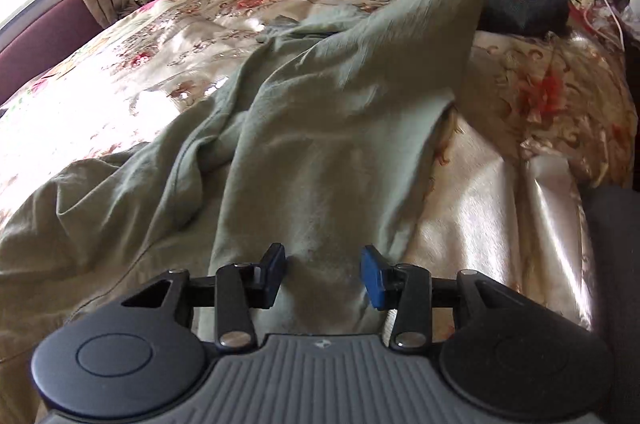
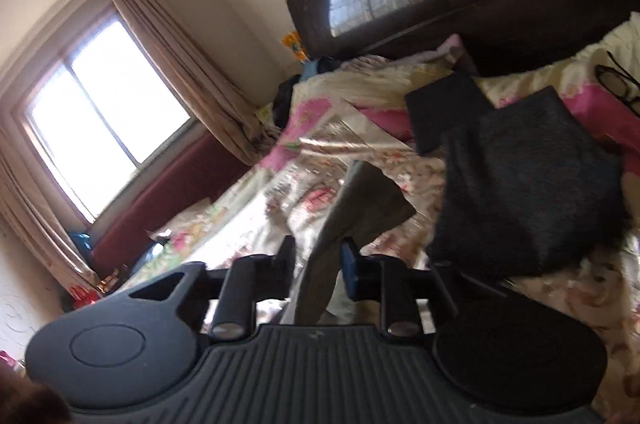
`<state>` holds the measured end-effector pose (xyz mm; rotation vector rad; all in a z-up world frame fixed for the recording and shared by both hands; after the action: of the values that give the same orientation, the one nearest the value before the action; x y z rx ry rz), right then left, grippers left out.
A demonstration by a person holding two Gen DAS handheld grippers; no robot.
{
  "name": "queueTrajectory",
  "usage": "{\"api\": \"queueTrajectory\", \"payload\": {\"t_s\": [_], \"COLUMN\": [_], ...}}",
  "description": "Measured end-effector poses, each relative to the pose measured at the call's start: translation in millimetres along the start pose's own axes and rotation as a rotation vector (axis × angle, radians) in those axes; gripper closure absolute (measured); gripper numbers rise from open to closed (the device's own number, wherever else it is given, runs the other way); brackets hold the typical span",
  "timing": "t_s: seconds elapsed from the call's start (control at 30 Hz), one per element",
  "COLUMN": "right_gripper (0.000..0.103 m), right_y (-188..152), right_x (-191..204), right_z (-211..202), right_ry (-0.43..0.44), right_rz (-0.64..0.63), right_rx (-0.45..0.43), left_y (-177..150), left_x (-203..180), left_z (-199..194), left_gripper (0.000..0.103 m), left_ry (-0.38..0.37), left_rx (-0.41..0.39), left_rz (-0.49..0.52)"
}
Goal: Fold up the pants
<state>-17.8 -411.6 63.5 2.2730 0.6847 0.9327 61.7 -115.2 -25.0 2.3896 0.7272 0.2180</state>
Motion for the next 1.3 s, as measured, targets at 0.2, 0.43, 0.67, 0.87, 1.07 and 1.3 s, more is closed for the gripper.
{"api": "queueTrajectory", "payload": {"t_s": [0.2,0.43,0.67,0.87,1.07,1.3], "right_gripper": [0.053,0.049,0.1,0.089,0.034,0.04], "right_y": [-17.0,-16.0,2.9,26.8,-13.7,-14.8], "right_x": [-46.8,-50.6,-40.7,-47.0,-72.2,-54.4], "right_z": [63.0,90.5,72.6,49.5,59.3,89.4], "right_ry": [-0.051,-0.068,0.077,0.073,-0.016,-0.037], "right_rz": [0.129,0.165,0.204,0.175,0.227,0.168], "right_rx": [0.15,0.151,0.1,0.12,0.204,0.143], "left_y": [2.2,5.3,7.0,10.0,11.6,17.1], "left_x": [-13.6,-16.8,-19.5,-21.0,-25.4,-26.8], "left_z": [-3.5,2.6,1.2,1.1,4.0,8.6], "left_gripper": [0.047,0.047,0.047,0.047,0.047,0.047], "left_ry": [0.031,0.057,0.061,0.03,0.005,0.005], "left_rx": [0.028,0.059,0.066,0.038,0.028,0.036], "left_rz": [0.048,0.07,0.082,0.078,0.08,0.079]}}
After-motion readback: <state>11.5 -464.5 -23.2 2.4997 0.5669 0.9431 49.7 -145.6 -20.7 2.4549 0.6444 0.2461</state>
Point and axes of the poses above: each gripper's, at about its wrist camera, not at the fingertips, and z roughly the way its jaws point, x to its left, y to its top, the point moved 1 cm from there along z, roughly the way its jaws point, and after that the axes turned 12 degrees about -y, right-handed, at the moved point
